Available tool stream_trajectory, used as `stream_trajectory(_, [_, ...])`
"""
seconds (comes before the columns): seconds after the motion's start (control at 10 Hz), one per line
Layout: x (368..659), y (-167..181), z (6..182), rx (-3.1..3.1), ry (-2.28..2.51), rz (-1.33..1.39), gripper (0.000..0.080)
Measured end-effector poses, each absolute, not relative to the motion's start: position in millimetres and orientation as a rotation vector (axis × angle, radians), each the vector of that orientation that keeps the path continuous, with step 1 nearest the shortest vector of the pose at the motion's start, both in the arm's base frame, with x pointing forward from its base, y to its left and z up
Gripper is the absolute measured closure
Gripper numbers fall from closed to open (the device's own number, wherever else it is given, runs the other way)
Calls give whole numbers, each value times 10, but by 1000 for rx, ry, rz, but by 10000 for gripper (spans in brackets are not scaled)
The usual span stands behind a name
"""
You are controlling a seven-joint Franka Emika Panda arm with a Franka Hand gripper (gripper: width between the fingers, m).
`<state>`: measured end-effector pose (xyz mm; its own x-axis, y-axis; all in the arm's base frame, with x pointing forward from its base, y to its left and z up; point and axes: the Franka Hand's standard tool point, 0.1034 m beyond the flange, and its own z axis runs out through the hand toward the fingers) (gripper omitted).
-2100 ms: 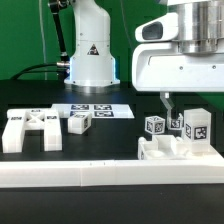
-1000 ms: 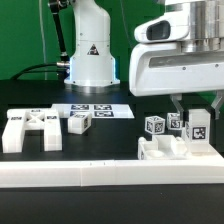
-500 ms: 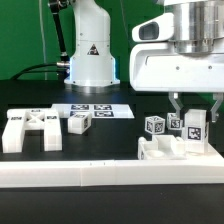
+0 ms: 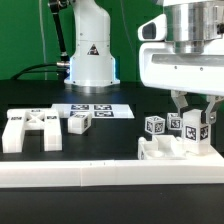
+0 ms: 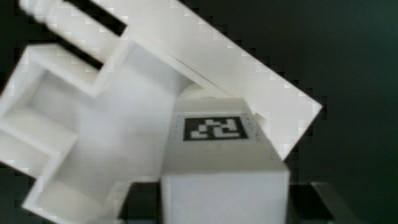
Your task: Assemble chair
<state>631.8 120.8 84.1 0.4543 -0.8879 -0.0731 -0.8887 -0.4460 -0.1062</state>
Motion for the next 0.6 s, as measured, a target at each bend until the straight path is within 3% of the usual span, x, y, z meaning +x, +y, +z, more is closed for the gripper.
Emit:
stream_trajectory(0.3, [6319,1209,840,-2342,1882,45,509])
stream_trajectory(0.6, [6320,1212,840,-2326,1899,47,503])
